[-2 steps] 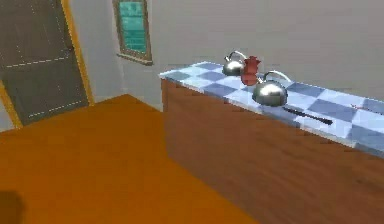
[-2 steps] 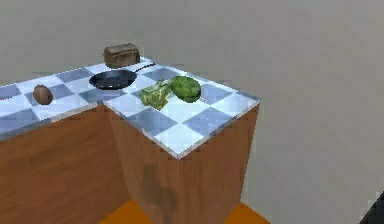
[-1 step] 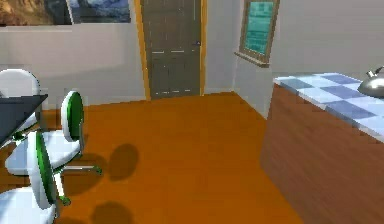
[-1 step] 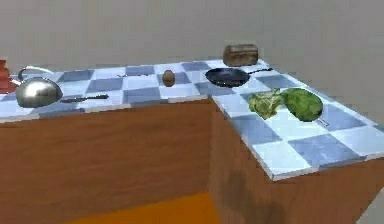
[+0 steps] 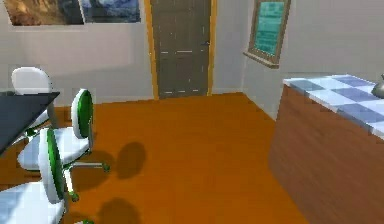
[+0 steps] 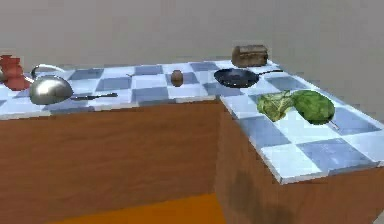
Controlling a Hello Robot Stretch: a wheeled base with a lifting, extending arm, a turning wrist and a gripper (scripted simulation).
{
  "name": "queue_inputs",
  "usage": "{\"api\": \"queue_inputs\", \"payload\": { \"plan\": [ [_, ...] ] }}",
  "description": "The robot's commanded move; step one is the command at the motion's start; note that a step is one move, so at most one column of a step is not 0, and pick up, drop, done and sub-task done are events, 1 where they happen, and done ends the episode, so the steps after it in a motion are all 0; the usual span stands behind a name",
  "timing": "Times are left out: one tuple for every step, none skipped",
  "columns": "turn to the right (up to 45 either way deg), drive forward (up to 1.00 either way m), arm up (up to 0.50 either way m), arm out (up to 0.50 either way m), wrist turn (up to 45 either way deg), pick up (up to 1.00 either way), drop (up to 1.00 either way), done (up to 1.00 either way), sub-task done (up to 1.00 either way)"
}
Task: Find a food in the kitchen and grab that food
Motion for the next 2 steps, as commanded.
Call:
{"api": "queue_inputs", "payload": {
  "plan": [
    [45.0,0.0,0.0,0.0,0.0,0.0,0.0,0.0,0.0],
    [42.0,0.0,0.0,0.0,0.0,0.0,0.0,0.0,0.0]
  ]
}}
